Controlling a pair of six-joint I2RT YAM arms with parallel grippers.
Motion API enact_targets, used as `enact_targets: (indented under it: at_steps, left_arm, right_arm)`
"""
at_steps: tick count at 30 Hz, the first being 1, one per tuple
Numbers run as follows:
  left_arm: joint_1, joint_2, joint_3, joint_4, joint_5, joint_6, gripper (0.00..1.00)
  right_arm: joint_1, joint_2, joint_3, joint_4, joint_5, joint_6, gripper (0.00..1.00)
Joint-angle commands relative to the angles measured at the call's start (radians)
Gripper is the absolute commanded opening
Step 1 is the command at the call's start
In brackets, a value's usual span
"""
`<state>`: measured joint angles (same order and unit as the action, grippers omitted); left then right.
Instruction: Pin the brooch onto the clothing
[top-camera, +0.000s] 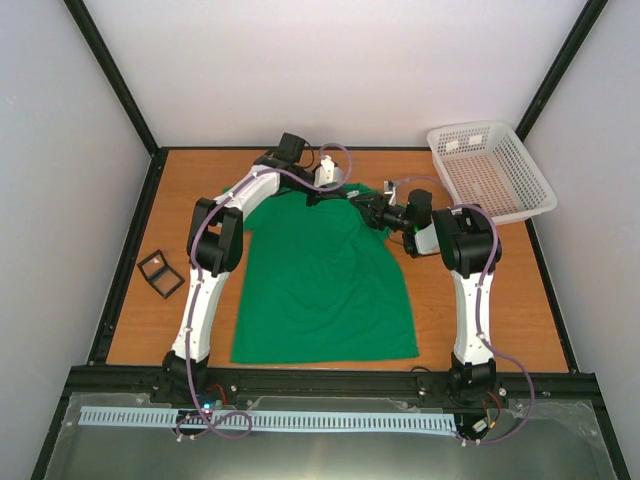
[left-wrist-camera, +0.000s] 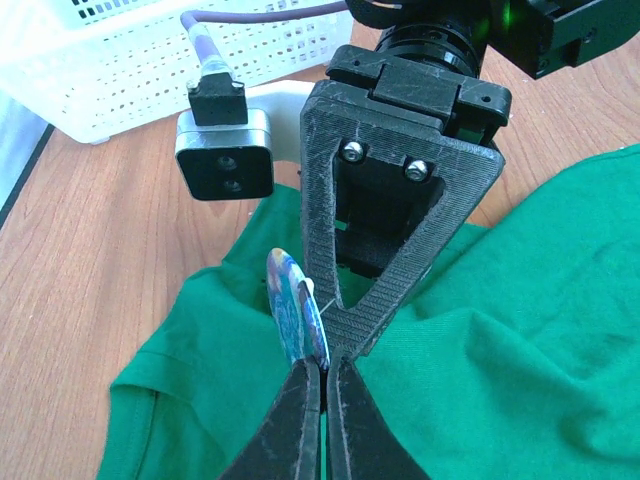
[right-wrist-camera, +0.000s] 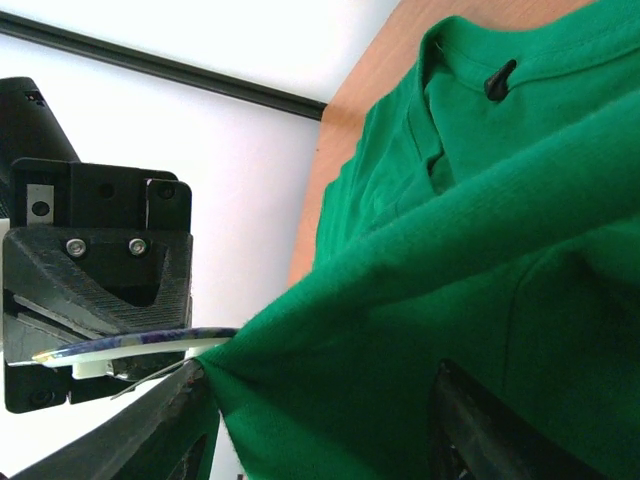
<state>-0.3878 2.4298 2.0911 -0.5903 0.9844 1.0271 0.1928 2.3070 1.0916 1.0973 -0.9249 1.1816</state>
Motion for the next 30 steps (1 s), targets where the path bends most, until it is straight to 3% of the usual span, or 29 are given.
enact_targets:
  at_steps: [1, 30]
  left_arm:
    - [-0.03, -0.01, 0.038, -0.147, 0.125, 0.016, 0.01]
    - [-0.035, 0.004, 0.051, -0.158, 0.111, 0.014, 0.01]
  right_arm:
    - [-0.033, -0.058, 0.067, -0.088, 0.09, -0.055, 0.56]
    - [-0.035, -0.029, 0.09, 0.007, 0.03, -0.005, 0.65]
